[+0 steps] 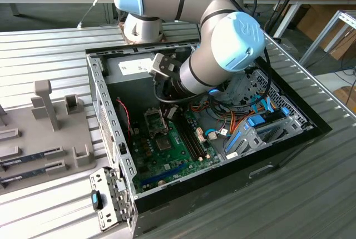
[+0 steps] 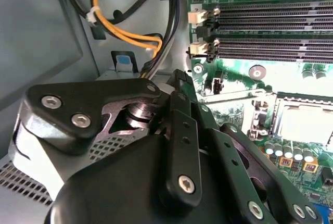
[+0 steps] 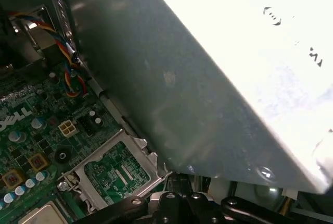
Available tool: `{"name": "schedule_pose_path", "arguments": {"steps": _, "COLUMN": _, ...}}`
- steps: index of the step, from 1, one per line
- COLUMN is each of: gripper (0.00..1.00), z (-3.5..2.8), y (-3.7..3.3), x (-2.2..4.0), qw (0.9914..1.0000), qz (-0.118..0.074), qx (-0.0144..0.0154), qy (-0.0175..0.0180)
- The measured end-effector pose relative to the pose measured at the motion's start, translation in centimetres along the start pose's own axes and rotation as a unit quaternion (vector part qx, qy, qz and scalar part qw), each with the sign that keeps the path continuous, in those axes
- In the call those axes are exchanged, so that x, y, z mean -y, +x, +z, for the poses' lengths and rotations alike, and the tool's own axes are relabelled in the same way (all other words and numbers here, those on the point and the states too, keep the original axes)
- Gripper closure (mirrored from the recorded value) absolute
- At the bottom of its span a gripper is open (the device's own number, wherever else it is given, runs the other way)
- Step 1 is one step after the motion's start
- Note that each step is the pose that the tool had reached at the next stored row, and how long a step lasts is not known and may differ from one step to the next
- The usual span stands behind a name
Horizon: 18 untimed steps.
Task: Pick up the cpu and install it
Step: 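Close the cpu cover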
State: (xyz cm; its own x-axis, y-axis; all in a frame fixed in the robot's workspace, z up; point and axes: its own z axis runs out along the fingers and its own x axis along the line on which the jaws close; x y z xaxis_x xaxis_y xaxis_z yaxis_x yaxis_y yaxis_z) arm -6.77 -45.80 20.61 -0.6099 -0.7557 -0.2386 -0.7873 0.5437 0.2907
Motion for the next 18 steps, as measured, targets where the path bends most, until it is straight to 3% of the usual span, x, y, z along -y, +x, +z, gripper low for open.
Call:
{"name": "schedule_pose_path", "arguments": {"steps": 12, "gripper": 0.89, "z": -0.51, "y": -0.06, "x": -0.21, "qw": 1.0, "qz": -0.001, "qx": 0.0019, "qy": 0.0016}}
{"name": "schedule_pose_path", "arguments": {"steps": 15, "gripper": 0.89, "z": -0.45, "y": -0.06, "x": -0.15, "qw": 1.0, "qz": -0.001, "qx": 0.0027, "qy": 0.0007}}
{"name": "schedule_pose_path", "arguments": {"steps": 18, "gripper": 0.89, "z": -0.3, "y": -0.19, "x": 0.12, "qw": 0.99998, "qz": -0.001, "qx": 0.0052, "qy": -0.0027}}
